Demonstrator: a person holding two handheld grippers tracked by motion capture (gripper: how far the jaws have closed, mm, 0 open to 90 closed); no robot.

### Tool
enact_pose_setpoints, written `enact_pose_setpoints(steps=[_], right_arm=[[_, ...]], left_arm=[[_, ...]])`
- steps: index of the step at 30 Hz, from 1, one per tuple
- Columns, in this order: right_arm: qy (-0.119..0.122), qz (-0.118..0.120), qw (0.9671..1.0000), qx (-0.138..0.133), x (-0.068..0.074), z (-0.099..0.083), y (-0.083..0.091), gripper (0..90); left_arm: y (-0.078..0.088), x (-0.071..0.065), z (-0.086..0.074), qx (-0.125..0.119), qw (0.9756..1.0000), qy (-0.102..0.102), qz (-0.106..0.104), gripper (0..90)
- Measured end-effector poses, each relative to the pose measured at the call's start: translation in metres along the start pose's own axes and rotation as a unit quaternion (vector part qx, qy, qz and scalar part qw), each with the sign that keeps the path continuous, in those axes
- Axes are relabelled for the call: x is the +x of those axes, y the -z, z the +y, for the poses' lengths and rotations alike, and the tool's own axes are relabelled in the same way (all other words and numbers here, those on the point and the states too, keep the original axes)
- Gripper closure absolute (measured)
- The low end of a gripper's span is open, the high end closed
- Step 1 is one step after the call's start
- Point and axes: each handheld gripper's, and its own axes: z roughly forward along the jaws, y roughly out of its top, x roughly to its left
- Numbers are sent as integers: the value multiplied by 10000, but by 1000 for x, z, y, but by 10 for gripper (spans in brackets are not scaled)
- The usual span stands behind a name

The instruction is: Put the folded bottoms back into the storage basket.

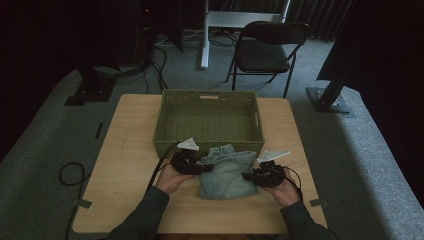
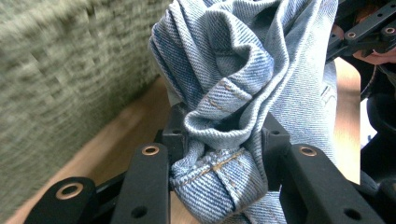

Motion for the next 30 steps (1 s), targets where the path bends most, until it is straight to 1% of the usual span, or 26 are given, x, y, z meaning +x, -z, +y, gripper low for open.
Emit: enact_pose_setpoints(steps=[2,3,4,5,8,11,15,16,17,20,21,22,24,28,30], right_arm=[[41,9,10000,-47,1,5,3,733],[41,9,10000,-47,1,5,3,733],[63,11,10000,-71,2,7,5,733],[78,35,9999,-117,3,10,6,733],[118,26,9998,-141,4,15,8,733],[154,18,9997,-189,6,20,11,733],[166,27,9996,-234,7,26,14,733],[162,28,9996,-248,7,28,15,733],[172,25,9995,-269,8,32,18,733],[190,31,9994,-301,9,38,21,733],[190,31,9994,-301,9,38,21,733],[195,36,9992,-338,10,41,23,733],[167,60,9990,-421,11,49,28,733],[212,46,9984,-517,12,60,34,733],[210,39,9983,-549,12,66,37,733]], left_arm=[[6,-3,5,-6,10000,-40,70,651],[6,-3,5,-6,10000,-40,70,651],[11,-5,8,-20,9999,-69,131,651],[12,-5,9,-13,9999,-88,143,651],[19,-8,14,-19,9997,-120,217,650],[24,-8,18,-62,9996,-151,243,650],[29,-8,21,-137,9994,-129,274,648],[33,-9,23,-177,9993,-127,291,648],[34,-9,25,-201,9993,-123,298,648],[41,-10,30,-245,9991,-148,328,648],[41,-10,30,-245,9991,-148,328,649],[46,-10,34,-290,9989,-154,340,649],[51,-10,38,-331,9986,-158,370,649],[61,-10,48,-403,9982,-140,426,649],[65,-10,53,-439,9978,-163,469,649]])
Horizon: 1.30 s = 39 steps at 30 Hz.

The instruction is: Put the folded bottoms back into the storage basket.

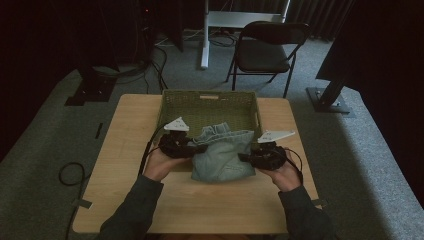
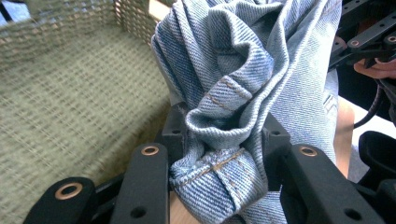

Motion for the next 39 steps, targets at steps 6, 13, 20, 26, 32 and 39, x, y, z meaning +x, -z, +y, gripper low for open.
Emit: enact_pose_setpoints(steps=[6,13,20,26,32,39], right_arm=[[-61,-21,9999,-103,-4,18,1,733],[-112,-125,9997,-154,-9,33,-4,733],[-185,-162,9995,-206,-16,46,-11,733],[-254,-193,9991,-275,-21,59,-17,733],[-366,-220,9984,-358,-28,73,-22,733],[-503,-230,9978,-365,-36,83,-30,733]], left_arm=[[7,6,15,-97,9999,37,123,649],[10,17,25,-171,9995,132,236,649],[12,29,31,-245,9988,260,346,650],[14,38,44,-288,9977,305,525,650],[17,48,58,-304,9969,319,657,651],[14,61,67,-274,9958,380,785,652]])
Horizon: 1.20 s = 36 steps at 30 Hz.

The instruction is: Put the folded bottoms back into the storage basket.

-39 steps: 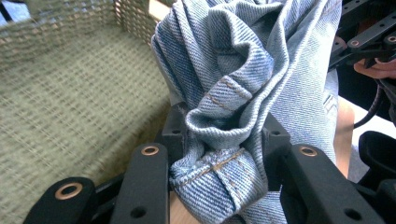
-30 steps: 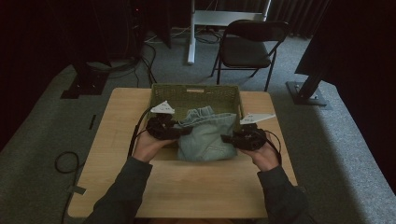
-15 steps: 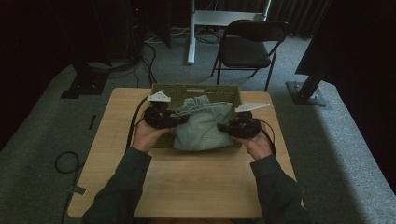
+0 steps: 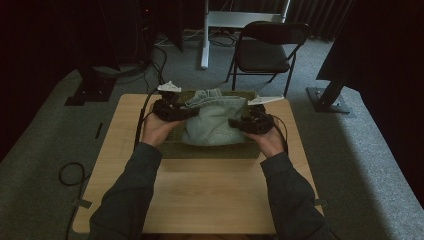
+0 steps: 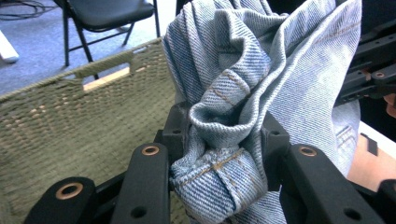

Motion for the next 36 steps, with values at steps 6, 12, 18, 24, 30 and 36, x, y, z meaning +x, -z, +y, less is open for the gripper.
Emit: enact_pose_setpoints(steps=[6,12,18,24,30,36], right_arm=[[-251,0,9997,3,-15,7,-14,733],[-478,60,9988,26,-29,15,-30,733],[-1200,-333,9859,1113,-62,9,-82,626],[-565,-1948,9661,1596,-63,0,-96,510],[-397,-1956,9701,1381,-57,0,-84,507],[-372,-1916,9721,1302,-58,-3,-78,499]], left_arm=[[-16,15,12,164,9997,-9,197,655],[-33,30,18,298,9982,126,495,714],[-85,64,-4,996,9868,524,1168,613],[-92,69,-12,1017,9741,578,1935,487],[-79,67,-6,774,9727,444,2144,474],[-71,67,-6,694,9752,368,2068,473]])
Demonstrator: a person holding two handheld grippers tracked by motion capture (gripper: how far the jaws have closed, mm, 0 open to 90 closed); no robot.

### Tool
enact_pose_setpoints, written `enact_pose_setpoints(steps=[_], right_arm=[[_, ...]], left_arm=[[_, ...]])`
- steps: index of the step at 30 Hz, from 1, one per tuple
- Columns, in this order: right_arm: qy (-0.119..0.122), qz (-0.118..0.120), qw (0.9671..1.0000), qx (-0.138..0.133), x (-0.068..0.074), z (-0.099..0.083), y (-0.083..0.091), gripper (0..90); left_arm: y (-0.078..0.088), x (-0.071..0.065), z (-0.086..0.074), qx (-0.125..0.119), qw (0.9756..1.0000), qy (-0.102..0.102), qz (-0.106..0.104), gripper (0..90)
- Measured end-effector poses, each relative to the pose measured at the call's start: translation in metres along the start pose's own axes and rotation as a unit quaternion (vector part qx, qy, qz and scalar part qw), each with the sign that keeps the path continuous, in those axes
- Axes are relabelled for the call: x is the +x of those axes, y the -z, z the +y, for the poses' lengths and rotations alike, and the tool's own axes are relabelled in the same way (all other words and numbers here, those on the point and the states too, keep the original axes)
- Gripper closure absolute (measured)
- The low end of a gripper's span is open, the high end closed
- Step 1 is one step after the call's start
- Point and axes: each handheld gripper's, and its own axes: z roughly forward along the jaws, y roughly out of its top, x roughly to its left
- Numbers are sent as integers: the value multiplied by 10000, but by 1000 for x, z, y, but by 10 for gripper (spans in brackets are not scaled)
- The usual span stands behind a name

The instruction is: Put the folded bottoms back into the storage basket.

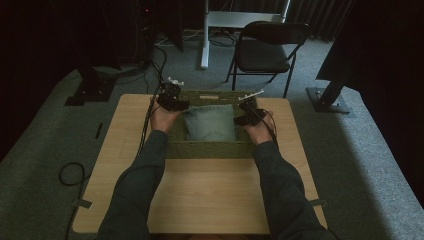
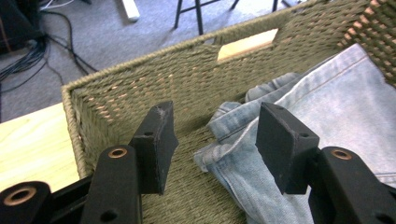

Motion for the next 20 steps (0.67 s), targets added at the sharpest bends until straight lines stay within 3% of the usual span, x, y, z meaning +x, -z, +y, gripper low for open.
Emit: enact_pose_setpoints(steps=[3,11,15,20], right_arm=[[21,93,9999,-98,-1,-4,4,500],[155,198,9992,-314,0,-10,18,491],[215,293,9984,-432,1,-13,29,481],[276,322,9980,-473,3,-15,35,479]], left_arm=[[5,3,0,-70,10000,19,-59,474],[21,4,-3,-193,9995,-183,-187,471],[31,6,-6,-428,9987,-212,-169,472],[36,13,-11,-435,9987,-195,-153,470]])
